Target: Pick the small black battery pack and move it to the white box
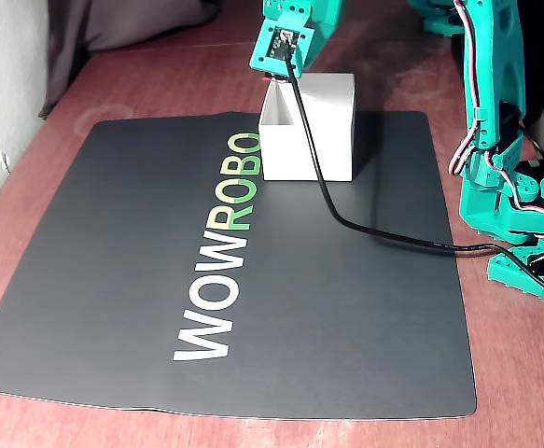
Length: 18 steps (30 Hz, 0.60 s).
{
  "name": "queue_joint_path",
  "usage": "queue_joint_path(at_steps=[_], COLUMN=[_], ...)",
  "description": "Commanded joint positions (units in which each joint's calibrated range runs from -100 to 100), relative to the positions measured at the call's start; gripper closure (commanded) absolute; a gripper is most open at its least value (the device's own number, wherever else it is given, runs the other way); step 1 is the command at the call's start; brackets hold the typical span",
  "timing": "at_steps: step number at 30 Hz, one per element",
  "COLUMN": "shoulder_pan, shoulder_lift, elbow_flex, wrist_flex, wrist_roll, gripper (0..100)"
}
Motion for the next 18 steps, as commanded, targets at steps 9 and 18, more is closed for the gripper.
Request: queue_joint_path(at_steps=[9, 18], shoulder_pan=[2.0, 4.7], shoulder_lift=[1.5, 2.4], elbow_flex=[5.4, 8.2], wrist_flex=[-0.1, -0.8], wrist_roll=[1.8, 1.9], gripper=[94, 94])
